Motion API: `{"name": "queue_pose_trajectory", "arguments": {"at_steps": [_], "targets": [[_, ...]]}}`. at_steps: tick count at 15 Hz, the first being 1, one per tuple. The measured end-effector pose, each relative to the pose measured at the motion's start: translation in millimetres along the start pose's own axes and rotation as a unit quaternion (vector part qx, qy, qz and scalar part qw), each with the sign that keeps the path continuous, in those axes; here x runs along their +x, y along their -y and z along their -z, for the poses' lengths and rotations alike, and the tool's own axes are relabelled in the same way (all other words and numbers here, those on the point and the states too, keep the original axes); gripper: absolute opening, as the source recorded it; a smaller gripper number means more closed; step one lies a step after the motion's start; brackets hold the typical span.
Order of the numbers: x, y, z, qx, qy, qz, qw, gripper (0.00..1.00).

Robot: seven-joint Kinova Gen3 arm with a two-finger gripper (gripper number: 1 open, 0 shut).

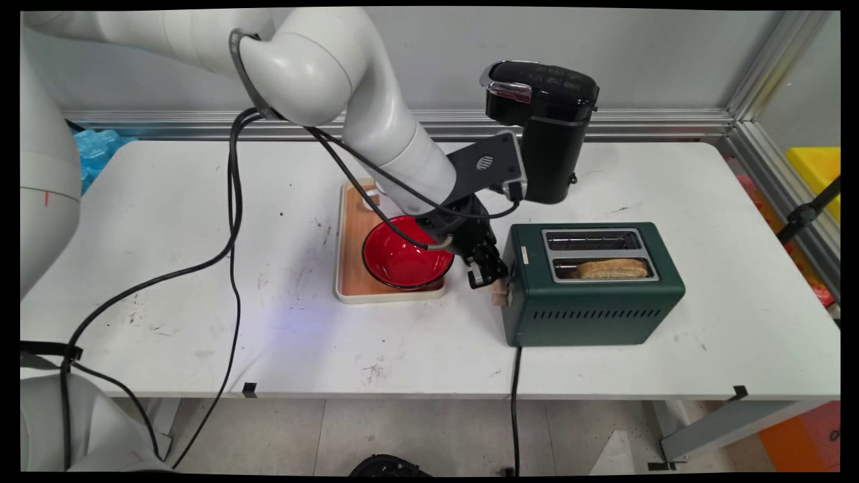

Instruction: Press the toaster switch

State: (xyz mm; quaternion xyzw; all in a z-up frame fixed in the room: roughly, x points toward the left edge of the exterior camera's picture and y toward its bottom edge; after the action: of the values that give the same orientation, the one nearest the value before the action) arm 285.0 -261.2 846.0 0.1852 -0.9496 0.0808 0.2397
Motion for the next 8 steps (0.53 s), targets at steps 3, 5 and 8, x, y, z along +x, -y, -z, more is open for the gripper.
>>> {"name": "queue_pose_trajectory", "arguments": {"at_steps": [3, 5, 8], "targets": [[-5, -1, -2, 0.000, 0.002, -0.004, 1.0000, 0.00], [-8, 0, -2, 0.001, 0.003, -0.006, 1.0000, 0.00], [-15, 0, 1, 0.000, 0.008, -0.011, 0.9999, 0.00]]}}
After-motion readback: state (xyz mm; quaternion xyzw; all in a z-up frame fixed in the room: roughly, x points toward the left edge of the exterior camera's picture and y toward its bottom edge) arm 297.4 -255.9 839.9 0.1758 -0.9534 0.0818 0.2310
